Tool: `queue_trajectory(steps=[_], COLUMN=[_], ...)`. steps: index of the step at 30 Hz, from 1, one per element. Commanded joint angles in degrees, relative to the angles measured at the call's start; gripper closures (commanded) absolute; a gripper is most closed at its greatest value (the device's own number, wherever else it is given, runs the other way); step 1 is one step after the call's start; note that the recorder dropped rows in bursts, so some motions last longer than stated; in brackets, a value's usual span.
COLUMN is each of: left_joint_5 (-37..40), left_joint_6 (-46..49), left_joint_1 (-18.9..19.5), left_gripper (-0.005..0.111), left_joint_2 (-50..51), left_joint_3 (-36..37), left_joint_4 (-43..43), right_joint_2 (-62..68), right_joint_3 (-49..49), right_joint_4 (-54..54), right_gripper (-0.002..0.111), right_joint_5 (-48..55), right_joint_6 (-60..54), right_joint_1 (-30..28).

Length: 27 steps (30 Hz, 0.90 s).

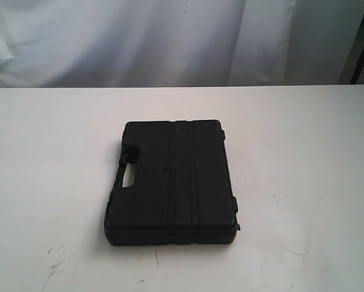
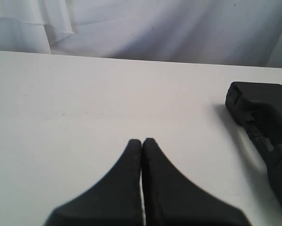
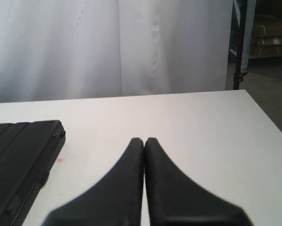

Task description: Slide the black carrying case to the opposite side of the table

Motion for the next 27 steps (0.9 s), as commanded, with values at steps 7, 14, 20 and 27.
queue_trajectory(steps=[7,14,20,27], left_joint_5=[-0.56,-0.56,-0.56,-0.56], left_joint_6=[-0.12,-0.12,-0.12,-0.12], left_joint_1=[-0.39,-0.39,-0.39,-0.39], left_gripper=[0.107,0.107,0.107,0.107], left_joint_2=[-0.27,-0.27,-0.27,-0.27], left_joint_3=[0.25,0.25,0.25,0.25], left_joint_4=[0.01,0.01,0.01,0.01], right_joint_2=[-0.31,-0.31,-0.31,-0.31], right_joint_3=[5.91,6.98,6.98,6.98], right_joint_4=[4.64,3.51,2.63,2.63], right_gripper=[0.108,0.108,0.108,0.108], right_joint_5=[-1.52,-0.09,-0.21,-0.21], right_joint_6=[-4.2,-4.2,-4.2,-4.2], right_joint_1=[-2.59,-4.18,-4.18,-4.18])
